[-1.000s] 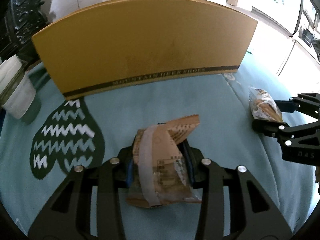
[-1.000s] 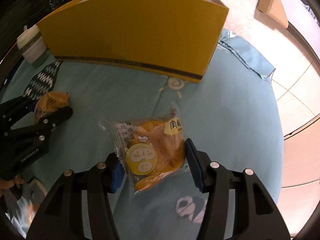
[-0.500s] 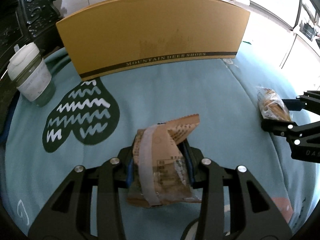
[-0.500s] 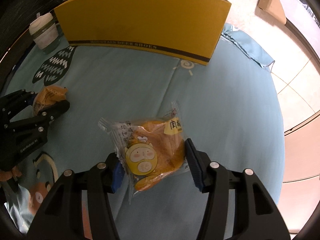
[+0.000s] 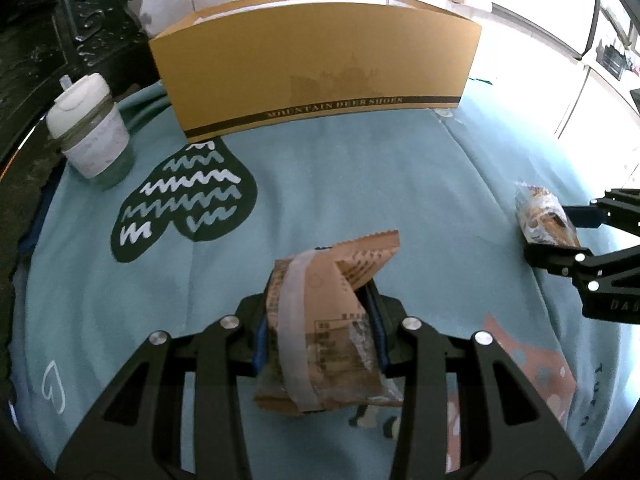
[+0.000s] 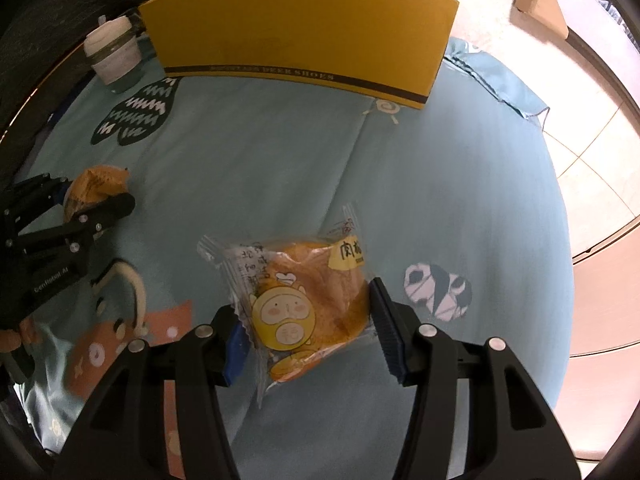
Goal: Organize snacks
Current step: 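Lift both packets and carry them up over the yellow box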
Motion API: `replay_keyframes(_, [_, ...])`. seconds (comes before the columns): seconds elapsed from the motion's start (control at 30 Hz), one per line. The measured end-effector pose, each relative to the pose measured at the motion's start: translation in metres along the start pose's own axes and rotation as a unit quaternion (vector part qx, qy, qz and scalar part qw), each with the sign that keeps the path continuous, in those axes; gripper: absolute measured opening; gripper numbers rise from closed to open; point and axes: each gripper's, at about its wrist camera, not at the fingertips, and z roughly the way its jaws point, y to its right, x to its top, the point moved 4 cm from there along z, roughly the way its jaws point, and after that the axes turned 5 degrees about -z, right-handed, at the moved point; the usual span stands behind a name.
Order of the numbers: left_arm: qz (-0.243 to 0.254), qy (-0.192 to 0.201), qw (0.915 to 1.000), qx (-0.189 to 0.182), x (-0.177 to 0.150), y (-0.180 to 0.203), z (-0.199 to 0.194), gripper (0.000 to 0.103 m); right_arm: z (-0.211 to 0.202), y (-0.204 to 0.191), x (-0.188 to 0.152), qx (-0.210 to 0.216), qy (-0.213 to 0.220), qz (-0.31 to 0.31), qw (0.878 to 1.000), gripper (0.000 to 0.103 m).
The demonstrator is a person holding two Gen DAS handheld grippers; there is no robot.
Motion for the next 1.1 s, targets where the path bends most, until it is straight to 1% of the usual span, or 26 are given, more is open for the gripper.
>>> replay_keyframes(0.27, [-0.010,0.010,0.9999,-0.001,-0.007,-0.002,-0.023,0.039,-0.020,-0.013,-0.010,0.013,0.015,-0.003,1.000,0.055])
replay_keyframes(0.63, [-0.022,0.026,0.9994,-0.001,-0.016,-0.005,-0.054,0.039,-0.050,-0.021,-0.025,0.027,0.039,0.004,0.999,0.055])
replay_keyframes(0.83, [-0.035,0.037,0.9987,-0.001,-0.017,-0.009,-0.075,0.039,-0.074,-0.028,-0.030,0.036,0.060,0.002,0.998,0.055])
replay_keyframes(1.0, [-0.040,0.061,0.9973,-0.005,-0.004,-0.011,-0.102,0.039,-0.098,-0.029,-0.025,0.039,0.086,0.002,0.996,0.055])
replay_keyframes(1.1, [-0.041,0.087,0.9954,-0.005,0.012,-0.012,-0.126,0.039,-0.118,-0.028,-0.017,0.040,0.111,0.004,0.993,0.055])
